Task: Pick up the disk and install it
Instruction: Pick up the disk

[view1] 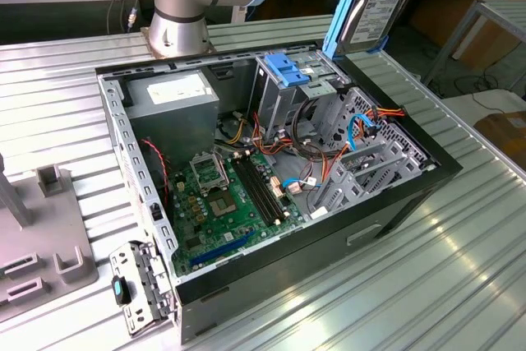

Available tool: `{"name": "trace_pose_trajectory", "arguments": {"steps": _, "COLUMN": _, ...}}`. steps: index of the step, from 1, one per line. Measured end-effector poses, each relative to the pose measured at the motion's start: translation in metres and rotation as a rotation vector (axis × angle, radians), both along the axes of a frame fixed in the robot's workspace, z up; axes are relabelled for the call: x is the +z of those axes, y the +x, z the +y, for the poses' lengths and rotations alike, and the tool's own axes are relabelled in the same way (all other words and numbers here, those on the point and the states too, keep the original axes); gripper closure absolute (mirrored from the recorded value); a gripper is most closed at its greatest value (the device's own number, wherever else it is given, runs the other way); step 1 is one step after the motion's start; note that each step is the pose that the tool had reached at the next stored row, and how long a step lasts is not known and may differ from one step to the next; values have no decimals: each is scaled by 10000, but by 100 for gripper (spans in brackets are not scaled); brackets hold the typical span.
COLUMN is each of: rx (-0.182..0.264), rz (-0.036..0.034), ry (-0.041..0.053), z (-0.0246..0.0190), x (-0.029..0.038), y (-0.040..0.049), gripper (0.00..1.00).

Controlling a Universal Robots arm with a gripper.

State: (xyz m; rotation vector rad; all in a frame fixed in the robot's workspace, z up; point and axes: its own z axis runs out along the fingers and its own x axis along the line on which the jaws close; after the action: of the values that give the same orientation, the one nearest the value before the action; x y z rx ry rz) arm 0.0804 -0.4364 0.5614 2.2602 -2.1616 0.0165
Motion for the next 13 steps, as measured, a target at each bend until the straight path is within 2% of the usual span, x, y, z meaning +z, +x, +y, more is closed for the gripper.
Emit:
{"name": "trace_pose_trajectory", "arguments": {"steps": 5, "rx": 0, "rz": 0, "ry": 0, "z": -8, "x": 0, "y": 1, "gripper": 64}}
{"name": "trace_pose_trajectory", "arguments": {"steps": 8, "rx": 1, "rz": 0, "ry": 1, "z": -68, "x": 0, "y": 1, "gripper": 64}}
{"name": "trace_pose_trajectory", "arguments": {"steps": 9, "rx": 0, "rz": 0, "ry": 0, "z": -98, "x": 0, "y": 1, "gripper": 64}}
{"name": "trace_pose_trajectory", "arguments": {"steps": 10, "rx": 1, "rz": 0, "ry": 0, "z": -192, "x": 0, "y": 1, "gripper": 64}}
{"name": "trace_pose_trajectory", "arguments": {"steps": 11, "rx": 0, "rz": 0, "ry": 1, "z": -258, "x": -1, "y": 1, "gripper": 64}}
{"name": "trace_pose_trajectory", "arguments": {"steps": 12, "rx": 0, "rz": 0, "ry": 0, "z": -342, "x": -1, "y": 1, "gripper": 64}}
{"name": "trace_pose_trajectory", "arguments": {"steps": 13, "rx": 0, "rz": -1, "ry": 2, "z": -380, "x": -2, "y": 1, "gripper": 64}}
